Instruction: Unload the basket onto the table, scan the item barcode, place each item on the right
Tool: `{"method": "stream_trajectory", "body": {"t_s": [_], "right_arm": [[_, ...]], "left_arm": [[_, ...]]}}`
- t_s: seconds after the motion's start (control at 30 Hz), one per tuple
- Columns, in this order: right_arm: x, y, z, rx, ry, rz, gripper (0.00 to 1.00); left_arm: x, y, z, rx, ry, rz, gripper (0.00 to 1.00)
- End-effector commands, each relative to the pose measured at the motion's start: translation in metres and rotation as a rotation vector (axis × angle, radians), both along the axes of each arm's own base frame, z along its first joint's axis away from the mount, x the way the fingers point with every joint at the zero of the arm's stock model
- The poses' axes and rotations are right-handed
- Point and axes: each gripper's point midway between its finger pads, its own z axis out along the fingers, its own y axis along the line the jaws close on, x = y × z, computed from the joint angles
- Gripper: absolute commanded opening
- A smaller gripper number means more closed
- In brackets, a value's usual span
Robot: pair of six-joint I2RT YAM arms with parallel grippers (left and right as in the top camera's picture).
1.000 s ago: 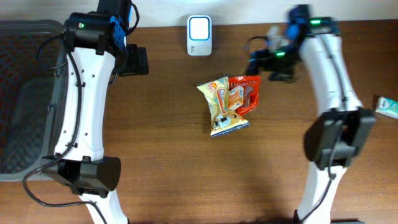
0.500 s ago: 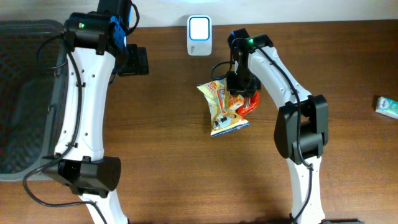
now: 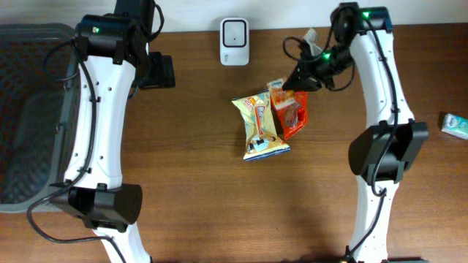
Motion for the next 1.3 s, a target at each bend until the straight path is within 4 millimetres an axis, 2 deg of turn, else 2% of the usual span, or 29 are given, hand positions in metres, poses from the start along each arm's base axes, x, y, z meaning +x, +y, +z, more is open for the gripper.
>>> {"method": "stream_trajectory", "body": {"t_s": [0.0, 0.07, 0.13, 0.2, 0.27, 0.3, 0.33, 0.4, 0.43, 0.47, 0.6, 0.67, 0.7, 0.8, 0.87, 1.0, 1.03, 1.07, 1.1, 1.17, 1.2, 1.27], "right_arm": [[-0.005, 0.034, 0.045, 0.281, -0.061, 0.053, 0.04], [-0.008, 0.048, 0.056, 0.356, -0.055, 0.066, 0.04], [-0.014, 0.061, 0.059, 0.373, -0.047, 0.092, 0.04], [-0.02, 0.072, 0.052, 0.334, -0.043, 0.128, 0.04], [-0.026, 0.072, 0.028, 0.17, -0.049, 0.172, 0.04], [-0.025, 0.054, 0.002, -0.035, -0.021, 0.146, 0.04], [-0.019, 0.021, -0.022, -0.28, 0.022, 0.063, 0.04], [-0.01, -0.027, -0.039, -0.544, 0.046, -0.06, 0.04], [-0.005, -0.059, -0.043, -0.659, 0.054, -0.135, 0.04], [-0.001, -0.08, -0.044, -0.713, 0.06, -0.181, 0.04], [0.001, -0.208, -0.035, -1.114, 0.087, -0.469, 0.04], [-0.003, -0.245, -0.025, -1.257, 0.089, -0.599, 0.04], [-0.003, -0.251, -0.024, -1.294, 0.089, -0.648, 0.04], [-0.005, -0.258, -0.033, -1.389, 0.106, -0.727, 0.04], [-0.003, -0.251, -0.055, -1.394, 0.115, -0.709, 0.04], [-0.008, -0.215, -0.112, -1.351, 0.15, -0.607, 0.04], [-0.008, -0.197, -0.125, -1.314, 0.153, -0.575, 0.08], [-0.008, -0.188, -0.129, -1.303, 0.145, -0.56, 0.13], [-0.004, -0.174, -0.133, -1.282, 0.125, -0.533, 0.34], [0.0, -0.148, -0.138, -1.217, 0.093, -0.424, 0.65], [0.001, -0.136, -0.14, -1.193, 0.084, -0.393, 0.87], [0.002, -0.126, -0.139, -1.184, 0.067, -0.357, 1.0]], "left_arm": [[0.001, 0.0, 0.002, -0.006, -0.005, -0.005, 0.99], [0.001, 0.0, 0.002, -0.006, -0.005, -0.005, 0.99], [0.001, 0.0, 0.002, -0.006, -0.005, -0.005, 0.99], [0.001, 0.0, 0.002, -0.006, -0.005, -0.004, 0.99], [0.001, 0.0, 0.002, -0.006, -0.005, -0.005, 0.99], [0.001, 0.0, 0.002, -0.006, -0.005, -0.005, 0.99], [0.001, 0.0, 0.002, -0.006, -0.005, -0.005, 0.99], [0.001, 0.0, 0.002, -0.006, -0.005, -0.004, 0.99], [0.001, 0.0, 0.002, -0.006, -0.005, -0.005, 0.99], [0.001, 0.0, 0.002, -0.006, -0.005, -0.005, 0.99], [0.001, 0.0, 0.002, -0.006, -0.005, -0.004, 0.99], [0.001, 0.0, 0.002, -0.006, -0.005, -0.005, 0.99], [0.001, 0.0, 0.002, -0.006, -0.005, -0.004, 0.99], [0.001, 0.0, 0.002, -0.006, -0.005, -0.005, 0.99], [0.001, 0.0, 0.002, -0.006, -0.005, -0.005, 0.99], [0.001, 0.0, 0.002, -0.006, -0.005, -0.004, 0.99], [0.001, 0.0, 0.002, -0.006, -0.005, -0.005, 0.99], [0.001, 0.0, 0.002, -0.006, -0.005, -0.004, 0.99], [0.001, 0.0, 0.002, -0.006, -0.005, -0.005, 0.99], [0.001, 0.0, 0.002, -0.006, -0.005, -0.004, 0.99], [0.001, 0.0, 0.002, -0.006, -0.005, -0.004, 0.99], [0.001, 0.0, 0.002, -0.006, -0.005, -0.005, 0.99]]}}
